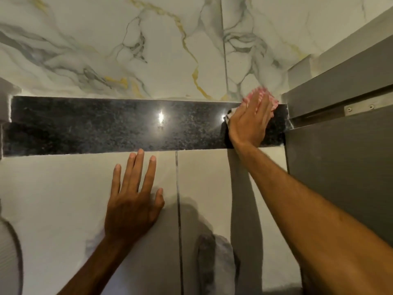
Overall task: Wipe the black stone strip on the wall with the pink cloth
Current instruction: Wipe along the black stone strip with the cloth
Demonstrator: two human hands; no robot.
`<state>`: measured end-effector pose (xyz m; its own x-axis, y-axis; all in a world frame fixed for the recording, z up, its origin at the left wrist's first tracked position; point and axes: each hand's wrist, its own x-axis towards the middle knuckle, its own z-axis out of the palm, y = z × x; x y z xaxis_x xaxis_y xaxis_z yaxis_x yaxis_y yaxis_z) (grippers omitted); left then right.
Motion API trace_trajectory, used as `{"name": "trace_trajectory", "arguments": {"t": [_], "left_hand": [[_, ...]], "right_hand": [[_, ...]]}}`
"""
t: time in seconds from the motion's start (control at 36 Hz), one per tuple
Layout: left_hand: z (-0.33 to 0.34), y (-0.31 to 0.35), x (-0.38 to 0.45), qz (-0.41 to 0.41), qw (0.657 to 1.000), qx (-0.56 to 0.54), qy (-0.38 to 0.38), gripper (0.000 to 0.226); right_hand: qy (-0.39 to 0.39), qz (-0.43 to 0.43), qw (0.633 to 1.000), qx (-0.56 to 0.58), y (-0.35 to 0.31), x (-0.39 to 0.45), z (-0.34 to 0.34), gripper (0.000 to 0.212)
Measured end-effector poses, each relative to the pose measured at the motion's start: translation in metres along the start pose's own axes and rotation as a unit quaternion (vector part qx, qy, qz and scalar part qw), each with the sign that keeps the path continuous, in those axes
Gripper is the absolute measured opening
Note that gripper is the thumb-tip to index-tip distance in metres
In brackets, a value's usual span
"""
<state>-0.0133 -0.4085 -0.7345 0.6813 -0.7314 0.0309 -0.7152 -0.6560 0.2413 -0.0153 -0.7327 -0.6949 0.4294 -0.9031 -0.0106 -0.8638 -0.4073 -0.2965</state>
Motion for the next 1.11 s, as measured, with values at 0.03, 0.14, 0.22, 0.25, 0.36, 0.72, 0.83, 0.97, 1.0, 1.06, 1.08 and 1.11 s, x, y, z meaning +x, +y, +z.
{"name": "trace_trajectory", "arguments": {"t": [0.03, 0.14, 0.22, 0.25, 0.36, 0.72, 0.83, 0.97, 1.0, 1.06, 1.08, 1.11], "left_hand": [[-0.001, 0.0, 0.0, -0.003, 1.0, -0.002, -0.001, 0.074], [-0.005, 0.002, 0.0, -0.004, 1.0, 0.006, -0.015, 0.076], [-0.007, 0.002, 0.0, 0.002, 0.999, 0.03, -0.033, 0.077], [-0.008, 0.002, 0.0, 0.003, 0.999, 0.03, -0.036, 0.077], [-0.008, 0.001, 0.001, 0.002, 0.999, 0.008, -0.033, 0.077], [-0.013, -0.005, -0.004, 0.036, 0.997, 0.03, -0.055, 0.071], [-0.024, -0.019, -0.014, 0.024, 0.998, 0.023, -0.055, 0.067], [-0.023, -0.032, -0.028, -0.036, 0.998, 0.019, -0.047, 0.069], [-0.022, -0.032, -0.028, -0.041, 0.998, 0.019, -0.047, 0.069], [-0.02, -0.032, -0.029, -0.043, 0.998, 0.024, -0.046, 0.07], [-0.02, -0.033, -0.03, -0.043, 0.998, 0.027, -0.046, 0.07], [-0.02, -0.034, -0.031, -0.046, 0.998, 0.027, -0.045, 0.069]], "right_hand": [[-0.009, -0.032, 0.999, 0.004, -0.005, -0.003, 0.002, 0.06], [-0.059, -0.221, 0.973, 0.03, 0.006, -0.075, -0.004, 0.061], [-0.133, -0.342, 0.93, 0.007, 0.046, -0.12, -0.018, 0.066], [-0.15, -0.353, 0.923, -0.001, 0.058, -0.124, -0.022, 0.067], [-0.066, -0.142, 0.988, 0.02, 0.052, -0.096, -0.025, 0.062], [-0.112, -0.373, 0.92, 0.047, -0.035, -0.132, 0.019, 0.071], [-0.122, -0.307, 0.943, 0.03, 0.02, -0.134, -0.011, 0.066], [0.007, -0.091, 0.996, 0.011, -0.031, -0.104, 0.006, 0.063], [0.016, -0.069, 0.997, 0.003, -0.052, -0.1, 0.015, 0.063], [0.008, -0.108, 0.994, 0.006, -0.088, -0.097, 0.031, 0.065], [-0.002, -0.164, 0.986, 0.023, -0.1, -0.101, 0.037, 0.067], [-0.018, -0.232, 0.972, 0.04, -0.108, -0.108, 0.041, 0.068]]}}
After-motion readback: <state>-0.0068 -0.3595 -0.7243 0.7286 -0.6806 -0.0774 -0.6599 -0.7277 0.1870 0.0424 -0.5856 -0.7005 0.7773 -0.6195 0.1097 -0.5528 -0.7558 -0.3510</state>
